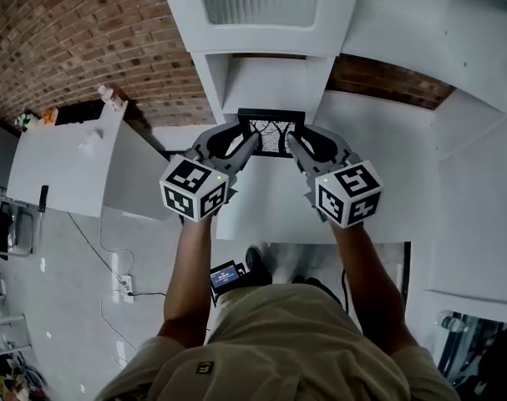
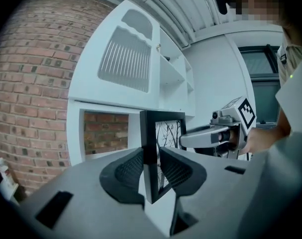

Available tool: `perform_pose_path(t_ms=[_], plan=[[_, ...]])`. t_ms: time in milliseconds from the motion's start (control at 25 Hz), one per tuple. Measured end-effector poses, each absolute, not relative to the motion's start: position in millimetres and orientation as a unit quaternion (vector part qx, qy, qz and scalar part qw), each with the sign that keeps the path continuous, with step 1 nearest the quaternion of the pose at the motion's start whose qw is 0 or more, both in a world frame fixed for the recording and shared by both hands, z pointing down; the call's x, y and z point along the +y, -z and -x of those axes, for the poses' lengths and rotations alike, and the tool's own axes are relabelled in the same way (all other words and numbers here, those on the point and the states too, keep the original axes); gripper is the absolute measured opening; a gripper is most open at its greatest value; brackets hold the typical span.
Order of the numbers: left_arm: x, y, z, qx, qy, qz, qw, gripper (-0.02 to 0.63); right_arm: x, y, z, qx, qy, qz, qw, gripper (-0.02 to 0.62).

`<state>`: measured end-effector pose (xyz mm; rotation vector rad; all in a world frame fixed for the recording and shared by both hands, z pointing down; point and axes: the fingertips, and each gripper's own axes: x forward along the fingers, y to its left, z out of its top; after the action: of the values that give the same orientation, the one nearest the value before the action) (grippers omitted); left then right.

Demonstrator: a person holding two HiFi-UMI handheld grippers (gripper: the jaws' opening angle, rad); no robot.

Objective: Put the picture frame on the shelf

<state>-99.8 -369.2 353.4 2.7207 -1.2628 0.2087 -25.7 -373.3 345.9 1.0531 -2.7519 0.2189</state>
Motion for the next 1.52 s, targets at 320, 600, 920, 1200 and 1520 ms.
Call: perform_pose_path(t_ms=[320,600,920,1200,1520], plan=[[-435.7,-389.6,134.9,-0.435,-0.077,-0.893,0.083,0.094,-441.3,-382.4,60.2,-0.908,-0.090,-0.394,0.106,0.077],[-480.7,-411.3,151.6,-0.473,-0.076,-0.872,0.096,0.094,-486.6,-403.6,76.0,-0.908,-0.077,-0.400,0.102,0.078],[-517.2,-414.2,152.4,-0.519,-0.086,-0.847,0.074,0.094,-527.2,-407.6,78.0,-0.906,-0.031,-0.412,0.088,0.078],[-531.4,-426.4,146.6,-0.548,-0.094,-0.830,0.056,0.097,-544.2,-419.0,71.7,-0.905,-0.020,-0.419,0.074,0.080],[-545.0,-430.8,145.7,-0.564,-0.085,-0.819,0.053,0.097,-560.6,-429.3,72.0,-0.901,-0.030,-0.426,0.072,0.081]])
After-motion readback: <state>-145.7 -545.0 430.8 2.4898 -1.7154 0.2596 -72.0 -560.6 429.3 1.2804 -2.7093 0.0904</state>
